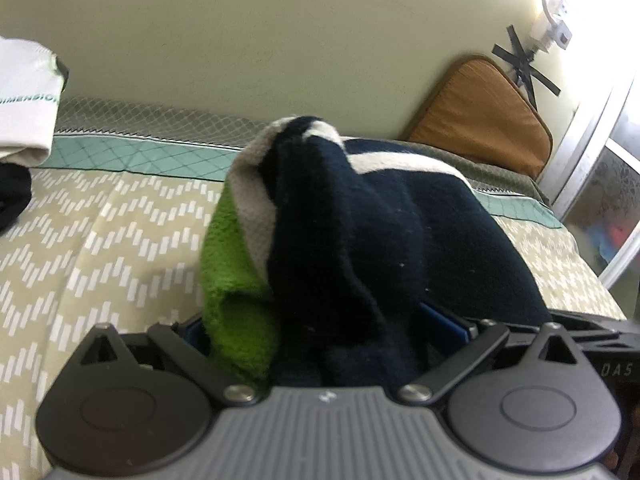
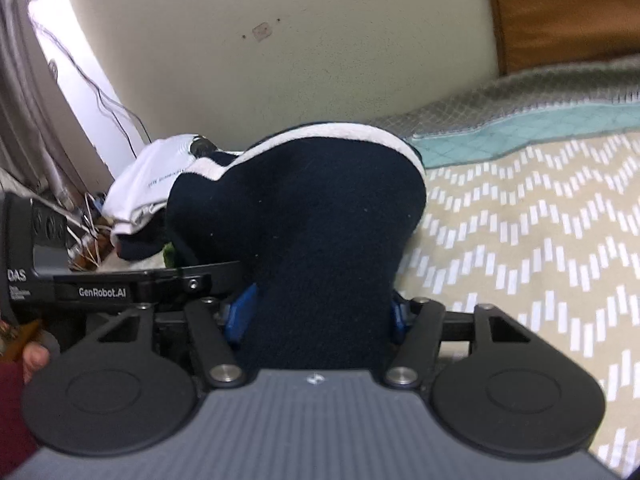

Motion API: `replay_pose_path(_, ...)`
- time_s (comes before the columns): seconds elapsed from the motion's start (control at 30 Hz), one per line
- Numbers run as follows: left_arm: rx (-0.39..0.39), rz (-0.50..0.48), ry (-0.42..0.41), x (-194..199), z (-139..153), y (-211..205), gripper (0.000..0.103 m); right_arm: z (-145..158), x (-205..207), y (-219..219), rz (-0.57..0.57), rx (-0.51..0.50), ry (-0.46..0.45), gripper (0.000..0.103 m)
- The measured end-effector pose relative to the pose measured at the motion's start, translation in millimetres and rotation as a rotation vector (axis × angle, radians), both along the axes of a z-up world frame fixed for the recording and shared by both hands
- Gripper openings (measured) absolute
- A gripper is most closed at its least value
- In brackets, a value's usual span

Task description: Fold small clothes

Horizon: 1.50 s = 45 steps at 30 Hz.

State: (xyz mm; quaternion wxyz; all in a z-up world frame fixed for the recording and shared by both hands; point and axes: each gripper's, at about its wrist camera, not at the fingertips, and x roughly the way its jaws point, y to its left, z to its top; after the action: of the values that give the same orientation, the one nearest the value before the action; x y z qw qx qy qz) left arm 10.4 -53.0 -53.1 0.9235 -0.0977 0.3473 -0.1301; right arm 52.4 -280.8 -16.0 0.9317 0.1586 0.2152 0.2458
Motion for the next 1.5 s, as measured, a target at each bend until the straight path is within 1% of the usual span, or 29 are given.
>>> replay_pose_path(0.07,-0.002,0.000,-0.001,-0.1,0.1,-0.2,0.098,-0.2,0.2,-1.0,-0.005,0.003,-0.001,0.058)
replay_pose_path(0.23,0.012,0.004,-0.011,0.5,0.2,-3.4,0.092,1.9,-2.1,7.0,-0.030,-0.052,-0.032,0.052)
replay_pose_path(0.3,0.003,0.012,-0.009,3.3,1.4,-7.8,0.089,3.1,-2.5,5.9,-0.033,-0.043,-0.033,0.048)
replay_pose_path(0.33,0.005,0.018,-0.008,2.8,2.4,-9.2,0.086,3.7,-3.1,4.2,-0.034,-0.032,-0.030,0.045)
replay_pose_path(0.37,0.011,0.021,-0.009,1.6,4.8,-10.8,0.081,4.9,-4.3,3.1,-0.034,-0.026,-0.029,0.043)
replay_pose_path(0.4,0.019,0.024,-0.013,0.0,9.7,-13.7,0.077,7.5,-5.9,2.5,-0.033,-0.031,-0.032,0.041)
replay_pose_path(0.47,0.023,0.020,-0.024,-1.6,23.2,-20.4,0.066,16.1,-11.1,2.8,-0.029,-0.061,-0.054,0.039)
replay_pose_path(0.53,-0.001,-0.007,-0.021,2.5,37.1,-28.8,0.062,27.8,-19.0,-1.7,-0.038,-0.101,-0.090,0.039)
replay_pose_path(0.57,-0.016,-0.024,-0.023,6.5,44.4,-35.0,0.062,34.7,-23.1,-7.1,-0.046,-0.119,-0.113,0.038)
replay_pose_path(0.67,-0.025,-0.087,-0.078,19.4,72.6,-65.4,0.062,63.9,-34.6,-36.6,-0.093,-0.139,-0.179,0.038)
replay_pose_path(0.83,-0.031,-0.192,-0.197,57.0,127.6,-137.0,0.061,111.0,-47.9,-96.4,-0.228,-0.192,-0.301,0.038)
replay_pose_path(0.93,-0.031,-0.232,-0.241,87.5,142.9,-180.2,0.062,128.7,-38.9,-138.2,-0.310,-0.205,-0.351,0.038)
replay_pose_path(1.0,-0.022,-0.247,-0.243,111.7,138.1,-207.6,0.062,125.8,-24.1,-169.7,-0.359,-0.175,-0.344,0.039)
replay_pose_path(1.1,-0.001,-0.242,-0.205,149.1,111.0,-239.8,0.062,100.3,7.4,-206.9,-0.399,-0.120,-0.302,0.039)
replay_pose_path(1.17,0.028,-0.220,-0.152,177.7,86.5,-256.1,0.062,76.2,37.1,-224.3,-0.429,-0.076,-0.236,0.039)
replay_pose_path(1.27,0.093,-0.185,-0.045,209.9,50.1,-271.0,0.062,38.5,78.3,-245.4,-0.483,-0.040,-0.087,0.039)
replay_pose_path(1.3,0.115,-0.171,-0.021,215.2,40.9,-272.5,0.062,26.8,87.4,-249.6,-0.512,-0.045,-0.037,0.044)
replay_pose_path(1.33,0.128,-0.167,-0.017,216.2,35.3,-272.3,0.068,21.2,89.6,-250.8,-0.520,-0.026,-0.037,0.049)
replay_pose_path(1.37,0.128,-0.174,-0.024,215.0,32.7,-271.0,0.073,18.6,87.2,-254.6,-0.508,0.006,-0.045,0.052)
replay_pose_path(1.4,0.135,-0.176,-0.034,211.4,31.9,-269.2,0.074,19.5,85.3,-257.4,-0.501,0.021,-0.035,0.053)
replay_pose_path(1.47,0.155,-0.164,-0.042,201.4,33.8,-263.7,0.076,23.8,80.8,-254.8,-0.516,0.000,-0.035,0.055)
replay_pose_path(1.5,0.158,-0.159,-0.045,196.5,36.2,-260.5,0.076,26.2,76.6,-251.6,-0.533,-0.018,-0.034,0.060)
